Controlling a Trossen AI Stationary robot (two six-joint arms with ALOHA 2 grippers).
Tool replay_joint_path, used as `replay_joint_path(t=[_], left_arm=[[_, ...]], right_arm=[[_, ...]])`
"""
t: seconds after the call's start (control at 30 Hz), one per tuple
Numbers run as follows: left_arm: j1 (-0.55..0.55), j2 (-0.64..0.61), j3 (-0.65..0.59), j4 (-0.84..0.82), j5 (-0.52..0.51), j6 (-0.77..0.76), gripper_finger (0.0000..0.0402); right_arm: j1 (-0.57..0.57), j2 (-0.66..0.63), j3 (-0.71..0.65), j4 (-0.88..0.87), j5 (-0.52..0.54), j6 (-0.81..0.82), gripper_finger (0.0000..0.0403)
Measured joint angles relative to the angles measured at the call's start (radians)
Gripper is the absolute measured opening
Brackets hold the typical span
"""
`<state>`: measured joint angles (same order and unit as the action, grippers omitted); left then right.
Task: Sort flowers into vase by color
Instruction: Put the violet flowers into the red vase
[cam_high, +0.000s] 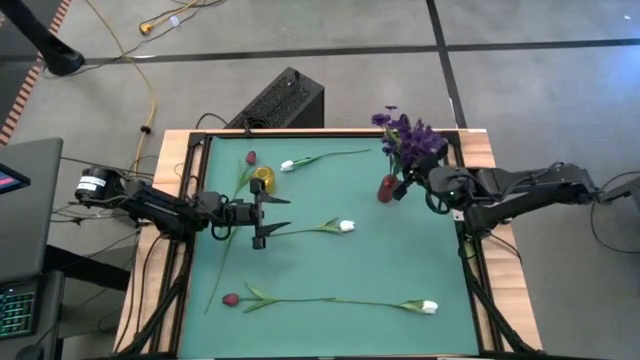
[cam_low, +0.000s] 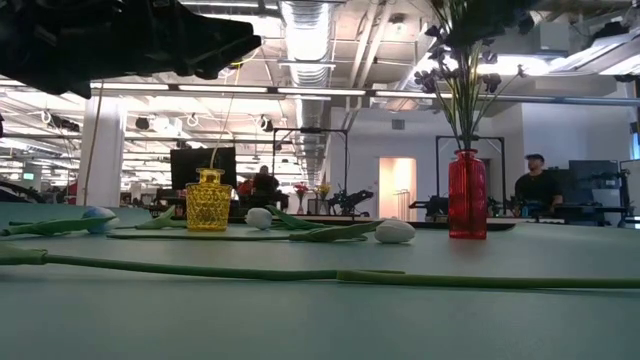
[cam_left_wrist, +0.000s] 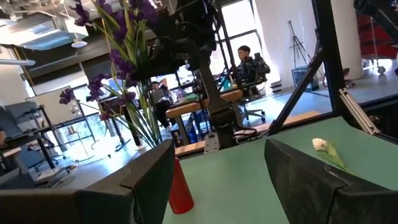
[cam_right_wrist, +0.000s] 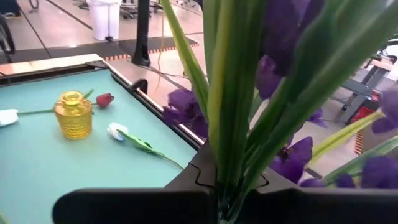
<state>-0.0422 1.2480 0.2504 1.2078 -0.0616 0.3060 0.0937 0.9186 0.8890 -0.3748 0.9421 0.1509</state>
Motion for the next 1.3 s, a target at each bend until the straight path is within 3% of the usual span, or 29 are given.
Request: replay_joint_path(t=[0.47,1.3], left_arm=[[0.0,0.0,0.0,-0.015,0.0,-0.003,0.024],[0.0,0.0,0.001,-0.013,-0.002,-0.014,0.024]], right_arm=[[-0.013,0.02,0.0,-0.147,0.001,0.198,0.0038],[-0.057,0.166,-0.045,-0.103,-0.027,0.278,0.0038]])
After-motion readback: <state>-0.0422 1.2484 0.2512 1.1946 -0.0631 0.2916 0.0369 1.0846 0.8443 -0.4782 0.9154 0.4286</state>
